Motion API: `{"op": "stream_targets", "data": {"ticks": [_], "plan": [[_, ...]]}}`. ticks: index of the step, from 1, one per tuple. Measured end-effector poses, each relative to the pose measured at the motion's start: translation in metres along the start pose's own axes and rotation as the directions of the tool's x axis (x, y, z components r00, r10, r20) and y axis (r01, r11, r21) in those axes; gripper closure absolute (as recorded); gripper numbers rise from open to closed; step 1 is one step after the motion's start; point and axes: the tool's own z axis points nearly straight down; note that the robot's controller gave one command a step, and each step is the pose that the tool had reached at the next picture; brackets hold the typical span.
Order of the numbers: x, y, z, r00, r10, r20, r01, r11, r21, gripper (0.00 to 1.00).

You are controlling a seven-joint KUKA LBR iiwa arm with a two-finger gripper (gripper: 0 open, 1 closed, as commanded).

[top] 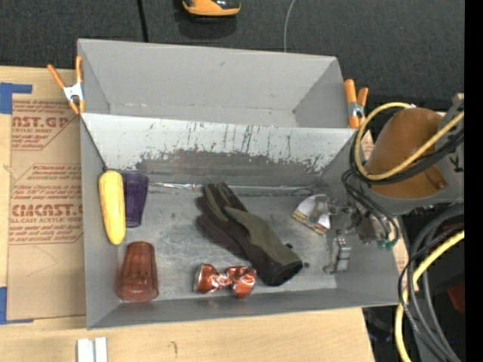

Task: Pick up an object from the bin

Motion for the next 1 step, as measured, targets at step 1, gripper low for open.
{"op": "stream_targets", "data": {"ticks": [1], "plan": [[-0.0020,0.0004,-0.0045,1.000,-0.001,0.008,0.001,1.000,0.001,0.00]]}}
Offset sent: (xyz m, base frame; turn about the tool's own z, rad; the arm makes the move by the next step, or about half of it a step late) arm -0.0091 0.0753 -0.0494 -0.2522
